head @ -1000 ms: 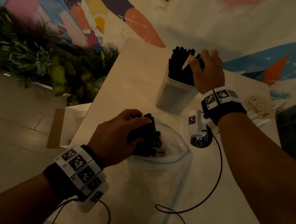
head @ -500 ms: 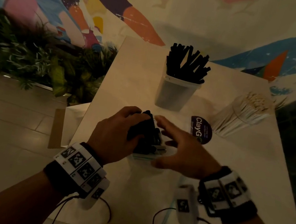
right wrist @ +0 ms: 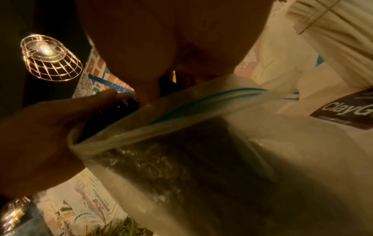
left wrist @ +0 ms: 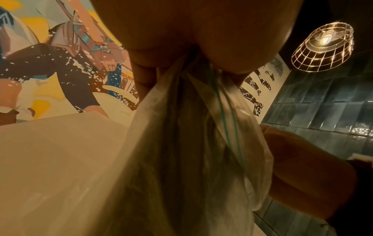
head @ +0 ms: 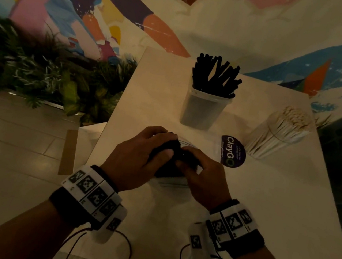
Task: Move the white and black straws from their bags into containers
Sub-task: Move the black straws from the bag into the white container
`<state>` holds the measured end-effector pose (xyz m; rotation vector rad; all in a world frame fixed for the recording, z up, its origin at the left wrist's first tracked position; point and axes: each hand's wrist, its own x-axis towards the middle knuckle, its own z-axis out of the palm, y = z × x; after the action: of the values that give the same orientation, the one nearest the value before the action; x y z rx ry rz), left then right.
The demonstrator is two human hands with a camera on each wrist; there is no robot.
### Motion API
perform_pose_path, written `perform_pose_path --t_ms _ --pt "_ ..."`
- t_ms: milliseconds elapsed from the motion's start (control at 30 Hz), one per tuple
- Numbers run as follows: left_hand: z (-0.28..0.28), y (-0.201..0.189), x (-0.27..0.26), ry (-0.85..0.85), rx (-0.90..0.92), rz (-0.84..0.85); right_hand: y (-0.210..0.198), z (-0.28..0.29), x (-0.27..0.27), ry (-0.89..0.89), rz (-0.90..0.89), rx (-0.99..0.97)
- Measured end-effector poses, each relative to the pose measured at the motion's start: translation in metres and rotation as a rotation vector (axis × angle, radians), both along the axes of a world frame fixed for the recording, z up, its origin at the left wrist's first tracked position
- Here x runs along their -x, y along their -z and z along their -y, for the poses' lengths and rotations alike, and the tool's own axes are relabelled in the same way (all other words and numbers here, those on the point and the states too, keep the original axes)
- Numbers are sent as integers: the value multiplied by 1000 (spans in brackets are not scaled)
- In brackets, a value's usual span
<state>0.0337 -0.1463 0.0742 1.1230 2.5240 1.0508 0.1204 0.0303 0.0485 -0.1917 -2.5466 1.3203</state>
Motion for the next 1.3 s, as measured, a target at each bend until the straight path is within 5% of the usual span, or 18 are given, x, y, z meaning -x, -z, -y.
perform_pose_path --t_ms 467,733,1167,1300 --pt "3 3 -1 -30 83 -52 9 0 6 34 -82 -130" --pt "2 3 -1 -36 103 -50 9 -5 7 53 -21 70" --pt "7 7 1 -42 74 -35 6 -5 12 30 9 -23" --pt "7 5 1 -37 90 -32 -3 -12 12 83 -73 161"
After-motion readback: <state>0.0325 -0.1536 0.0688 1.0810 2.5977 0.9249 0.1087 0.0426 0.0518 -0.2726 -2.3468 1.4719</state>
